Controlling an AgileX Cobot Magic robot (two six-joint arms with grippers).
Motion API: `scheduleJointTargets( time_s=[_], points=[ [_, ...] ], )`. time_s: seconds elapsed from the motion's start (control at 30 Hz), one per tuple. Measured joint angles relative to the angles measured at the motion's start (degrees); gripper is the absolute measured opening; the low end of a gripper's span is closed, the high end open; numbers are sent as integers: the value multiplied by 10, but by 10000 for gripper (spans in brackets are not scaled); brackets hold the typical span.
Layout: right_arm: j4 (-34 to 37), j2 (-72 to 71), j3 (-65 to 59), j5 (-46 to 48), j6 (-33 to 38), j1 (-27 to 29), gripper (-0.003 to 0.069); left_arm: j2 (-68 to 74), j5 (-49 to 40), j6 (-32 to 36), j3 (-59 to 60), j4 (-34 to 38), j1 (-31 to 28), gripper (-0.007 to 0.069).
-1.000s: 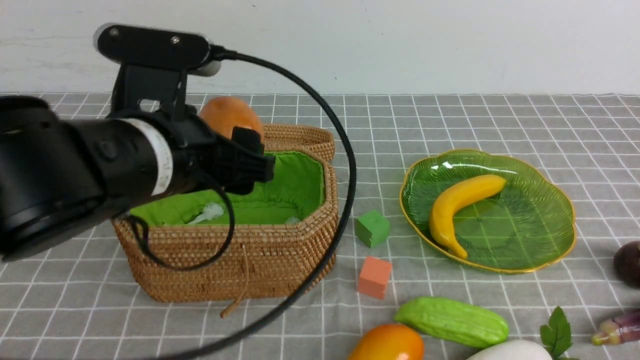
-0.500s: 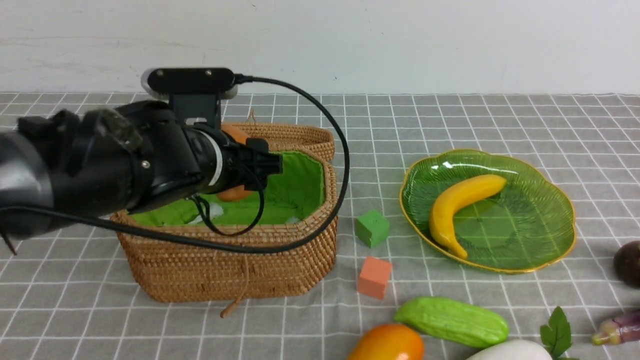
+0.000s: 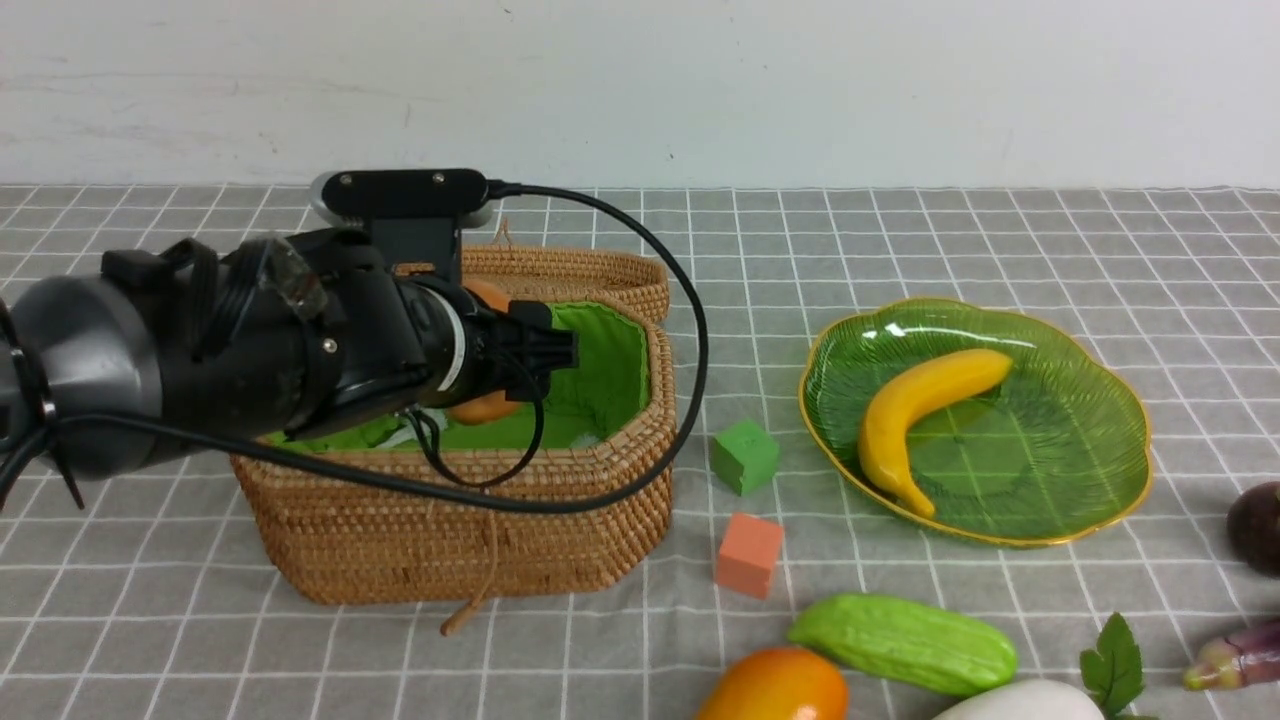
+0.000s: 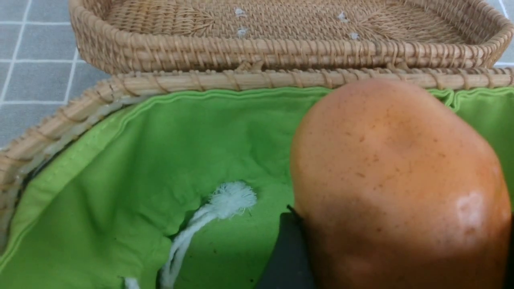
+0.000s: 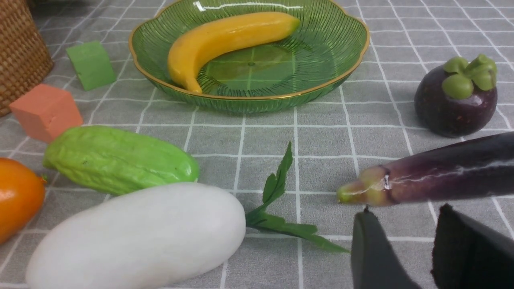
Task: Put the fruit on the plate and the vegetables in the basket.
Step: Grab a potato with your left arm and place it in the basket on the left, then grab the mango with your left arm and place it on the right plate
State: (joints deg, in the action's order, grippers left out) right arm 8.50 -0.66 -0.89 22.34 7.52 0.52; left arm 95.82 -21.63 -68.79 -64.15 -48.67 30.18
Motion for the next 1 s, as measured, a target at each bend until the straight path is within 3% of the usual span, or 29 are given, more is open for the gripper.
scheduleJointTargets(
  time_s=[0.2,0.47,1.0],
  points=[
    [0,0,0,0,0,0,241,0,-3,0,0,8,0,622],
    [0,0,0,0,0,0,241,0,-18,25,0,63,0,587],
    [0,0,0,0,0,0,241,-104,-174,439,-2,357,0,582]
  ],
)
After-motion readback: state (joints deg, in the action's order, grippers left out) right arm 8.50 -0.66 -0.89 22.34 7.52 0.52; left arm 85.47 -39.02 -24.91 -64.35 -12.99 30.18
